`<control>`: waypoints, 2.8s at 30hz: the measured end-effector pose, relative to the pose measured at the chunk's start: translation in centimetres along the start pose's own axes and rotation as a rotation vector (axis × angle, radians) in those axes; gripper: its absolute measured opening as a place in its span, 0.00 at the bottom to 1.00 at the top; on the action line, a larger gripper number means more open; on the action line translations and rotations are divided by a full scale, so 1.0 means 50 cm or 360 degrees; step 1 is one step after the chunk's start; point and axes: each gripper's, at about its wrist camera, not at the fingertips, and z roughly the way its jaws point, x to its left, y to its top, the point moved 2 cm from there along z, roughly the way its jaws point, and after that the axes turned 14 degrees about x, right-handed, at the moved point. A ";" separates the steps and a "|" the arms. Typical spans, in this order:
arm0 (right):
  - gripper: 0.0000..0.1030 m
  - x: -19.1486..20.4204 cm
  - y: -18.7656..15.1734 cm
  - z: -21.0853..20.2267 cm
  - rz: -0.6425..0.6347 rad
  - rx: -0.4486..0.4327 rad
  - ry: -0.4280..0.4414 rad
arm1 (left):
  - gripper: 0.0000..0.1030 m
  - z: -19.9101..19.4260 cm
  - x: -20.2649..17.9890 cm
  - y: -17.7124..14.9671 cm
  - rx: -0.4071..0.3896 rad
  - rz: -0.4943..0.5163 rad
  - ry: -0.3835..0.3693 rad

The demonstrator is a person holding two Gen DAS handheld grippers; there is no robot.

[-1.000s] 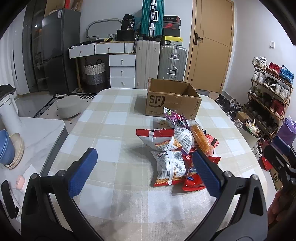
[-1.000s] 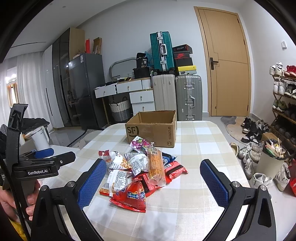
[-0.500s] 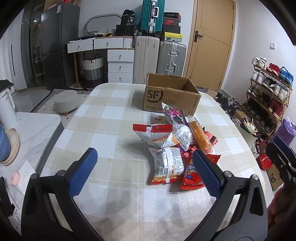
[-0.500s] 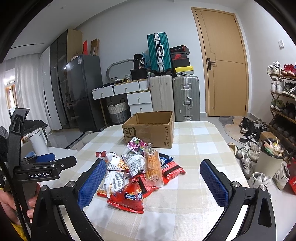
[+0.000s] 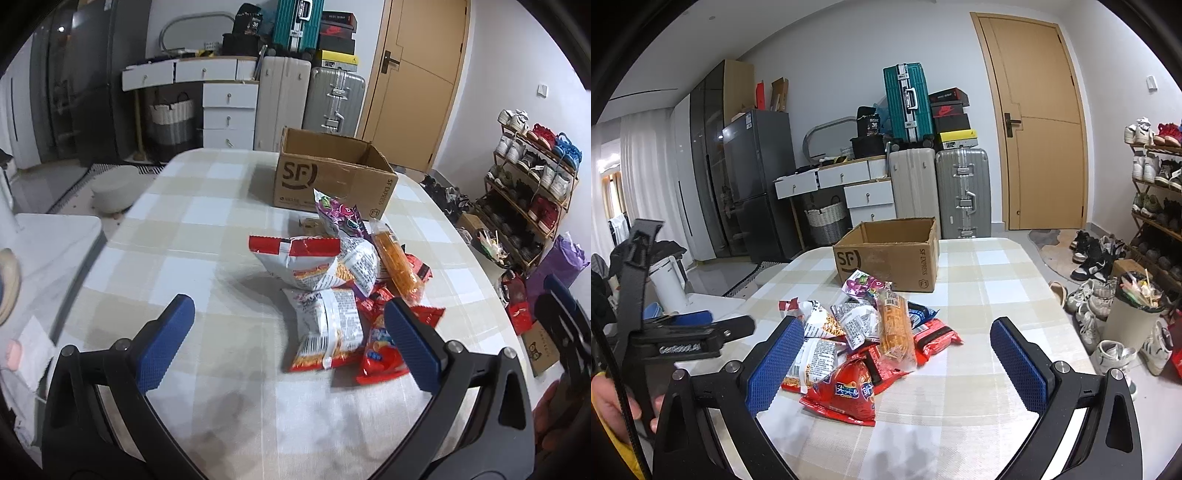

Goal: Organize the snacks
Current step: 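Grasp the white-red chip bag with the left tool while the right tool grasps the red bag, then carry both bags over the cardboard box and lower them inside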

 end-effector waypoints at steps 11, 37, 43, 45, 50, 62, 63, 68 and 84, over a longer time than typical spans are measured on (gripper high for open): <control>1.00 -0.021 -0.018 0.121 0.0041 0.0174 0.0175 | 0.99 0.175 0.026 0.083 0.0132 -0.0067 -0.0163; 0.79 0.049 -0.047 0.331 0.0106 0.0632 0.0531 | 0.57 0.247 0.067 0.109 0.0116 -0.0071 -0.0498; 0.57 0.066 -0.056 0.348 0.0054 0.0669 0.0429 | 0.57 0.203 0.082 0.087 0.0081 -0.0065 -0.0517; 0.51 0.060 -0.058 0.348 0.0074 0.0666 0.0442 | 0.57 0.192 0.086 0.079 0.0075 -0.0069 -0.0521; 0.42 0.057 -0.066 0.324 0.0073 0.0629 0.0451 | 0.57 0.156 0.094 0.060 0.0046 -0.0065 -0.0540; 0.42 0.058 -0.037 0.225 0.0092 0.0442 0.0533 | 0.57 0.062 0.097 0.038 -0.0046 -0.0034 -0.0545; 0.42 0.057 -0.029 0.212 0.0094 0.0417 0.0546 | 0.57 0.053 0.098 0.038 -0.0052 -0.0030 -0.0540; 0.42 0.045 0.019 0.172 0.0076 0.0340 0.0549 | 0.57 0.001 0.097 0.058 -0.0105 0.0001 -0.0540; 0.42 0.037 0.281 0.168 -0.0071 0.0104 0.0544 | 0.57 -0.120 0.028 0.235 -0.0253 0.0132 -0.0345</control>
